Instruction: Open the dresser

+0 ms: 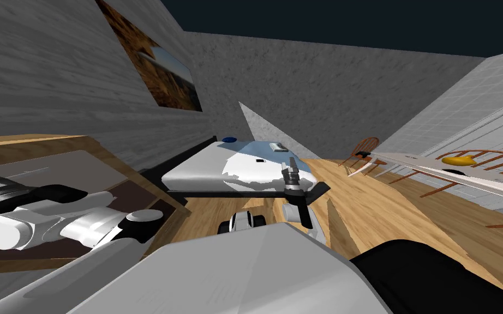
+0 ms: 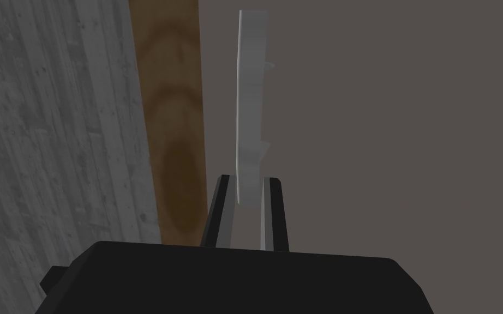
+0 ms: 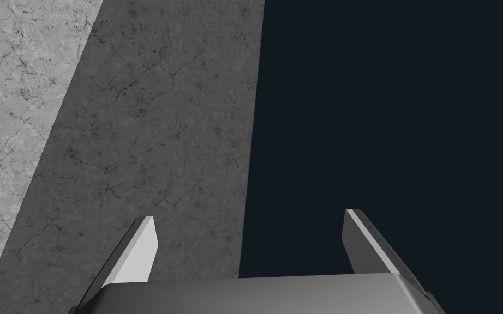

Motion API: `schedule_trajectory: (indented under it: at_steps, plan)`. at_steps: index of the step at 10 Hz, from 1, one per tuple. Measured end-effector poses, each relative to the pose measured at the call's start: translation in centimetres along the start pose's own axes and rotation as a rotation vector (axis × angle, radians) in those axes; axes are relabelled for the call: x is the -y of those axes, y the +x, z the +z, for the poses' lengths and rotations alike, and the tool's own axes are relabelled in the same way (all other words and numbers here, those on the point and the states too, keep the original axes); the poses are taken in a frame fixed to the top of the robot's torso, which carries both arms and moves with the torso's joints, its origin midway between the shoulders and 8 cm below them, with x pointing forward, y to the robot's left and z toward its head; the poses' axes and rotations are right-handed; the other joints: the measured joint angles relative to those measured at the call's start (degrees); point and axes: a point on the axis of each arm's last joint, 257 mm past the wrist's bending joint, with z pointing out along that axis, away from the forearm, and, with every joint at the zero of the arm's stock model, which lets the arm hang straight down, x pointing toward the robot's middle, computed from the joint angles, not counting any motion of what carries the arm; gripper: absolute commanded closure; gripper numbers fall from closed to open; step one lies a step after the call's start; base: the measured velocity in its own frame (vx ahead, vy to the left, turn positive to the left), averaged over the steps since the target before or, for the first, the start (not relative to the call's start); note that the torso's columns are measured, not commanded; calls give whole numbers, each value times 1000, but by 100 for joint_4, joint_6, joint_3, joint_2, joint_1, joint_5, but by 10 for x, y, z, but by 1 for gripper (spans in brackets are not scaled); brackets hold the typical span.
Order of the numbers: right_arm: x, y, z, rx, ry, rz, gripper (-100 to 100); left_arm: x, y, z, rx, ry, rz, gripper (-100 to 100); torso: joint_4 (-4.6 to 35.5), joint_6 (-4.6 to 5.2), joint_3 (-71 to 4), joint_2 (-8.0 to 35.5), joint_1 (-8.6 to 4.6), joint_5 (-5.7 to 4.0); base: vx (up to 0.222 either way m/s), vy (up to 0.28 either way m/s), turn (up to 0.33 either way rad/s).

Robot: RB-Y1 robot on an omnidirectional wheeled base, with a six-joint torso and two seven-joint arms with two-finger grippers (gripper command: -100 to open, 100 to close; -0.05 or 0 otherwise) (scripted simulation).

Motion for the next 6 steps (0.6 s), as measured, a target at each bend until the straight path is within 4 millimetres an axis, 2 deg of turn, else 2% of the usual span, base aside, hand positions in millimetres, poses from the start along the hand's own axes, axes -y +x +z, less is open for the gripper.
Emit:
schedule_trajectory:
  at_steps: [1,2,3,4,5,6]
  plan:
    - [0,0,0,0,0,0,0,2,4,-1,-8,3,2,100,2,19,0,5,-1,-8,45,7,331]
    - [0,0,0,0,0,0,0,3,26,-9,-45,3,-11,100,-3,-3,-1,-3,1,0,54,-5,237]
    - [0,0,0,0,0,0,0,5,40,-14,-67,2,-17,100,-3,-4,0,2,5,2,28,-9,40]
    - [0,0,0,0,0,0,0,4,43,-13,-69,0,-17,100,-4,12,1,4,8,3,43,-1,364]
    - [0,0,0,0,0,0,0,1,69,-18,-104,-1,-45,100,-14,-7,-5,-10,19,18,46,-14,241]
    - [0,0,0,0,0,0,0,7,84,-25,-132,12,-39,100,-11,-2,-5,-5,16,9,22,-10,29]
